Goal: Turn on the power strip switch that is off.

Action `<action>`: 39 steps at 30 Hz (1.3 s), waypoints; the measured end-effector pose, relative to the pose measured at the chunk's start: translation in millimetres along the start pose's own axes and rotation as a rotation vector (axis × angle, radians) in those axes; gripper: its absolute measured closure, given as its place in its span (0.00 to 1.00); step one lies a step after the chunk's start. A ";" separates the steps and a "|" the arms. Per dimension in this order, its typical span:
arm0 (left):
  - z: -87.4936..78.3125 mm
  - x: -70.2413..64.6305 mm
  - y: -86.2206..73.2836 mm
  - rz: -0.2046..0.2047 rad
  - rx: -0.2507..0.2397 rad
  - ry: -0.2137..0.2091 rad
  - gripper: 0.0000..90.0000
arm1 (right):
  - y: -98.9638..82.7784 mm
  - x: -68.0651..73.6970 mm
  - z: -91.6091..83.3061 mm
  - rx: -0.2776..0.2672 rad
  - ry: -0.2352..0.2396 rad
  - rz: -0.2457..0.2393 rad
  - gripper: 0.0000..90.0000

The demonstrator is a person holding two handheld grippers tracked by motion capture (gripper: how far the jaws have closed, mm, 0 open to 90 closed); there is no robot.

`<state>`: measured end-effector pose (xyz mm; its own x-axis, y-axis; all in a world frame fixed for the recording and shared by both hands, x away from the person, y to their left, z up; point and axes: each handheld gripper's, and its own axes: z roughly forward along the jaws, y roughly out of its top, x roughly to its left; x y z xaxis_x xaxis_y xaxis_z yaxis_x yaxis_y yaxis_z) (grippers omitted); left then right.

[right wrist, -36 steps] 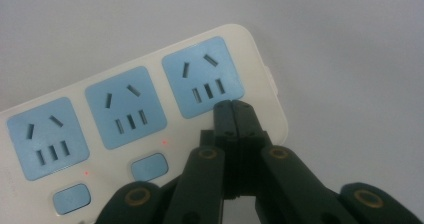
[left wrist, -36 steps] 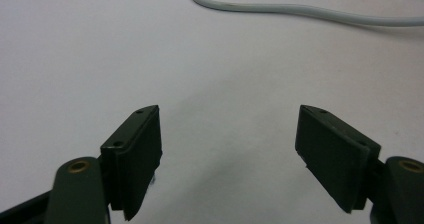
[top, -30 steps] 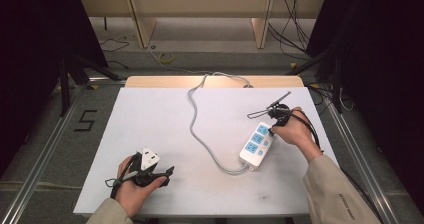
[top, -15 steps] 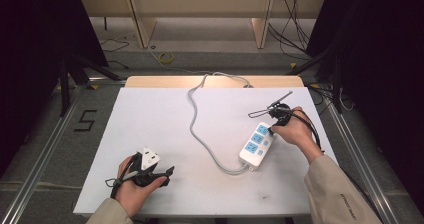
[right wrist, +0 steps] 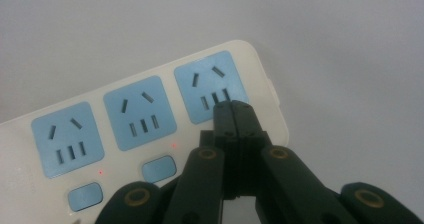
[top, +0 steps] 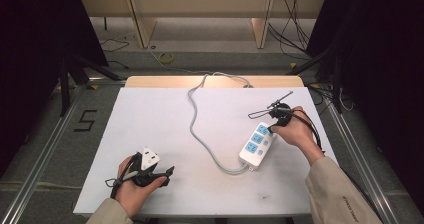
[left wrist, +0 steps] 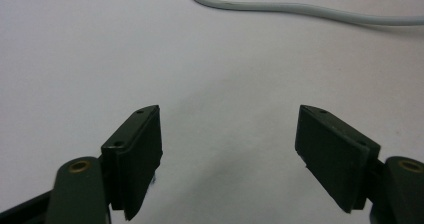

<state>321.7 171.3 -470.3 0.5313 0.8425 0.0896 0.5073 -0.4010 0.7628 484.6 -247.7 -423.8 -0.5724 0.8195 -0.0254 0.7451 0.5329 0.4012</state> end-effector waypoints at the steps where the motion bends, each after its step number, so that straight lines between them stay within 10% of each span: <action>1: -0.1 0.0 0.0 0.000 0.000 0.000 0.30 | -0.6 -0.1 -1.1 0.000 0.003 0.001 1.00; 39: 0.2 0.6 -0.8 -0.004 0.005 0.002 0.29 | -67.8 7.4 -29.8 -0.210 0.080 0.033 0.67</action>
<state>321.8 172.0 -471.0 0.5280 0.8447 0.0879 0.5126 -0.3995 0.7600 419.6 -284.1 -423.9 -0.5801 0.8123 0.0604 0.6813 0.4432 0.5826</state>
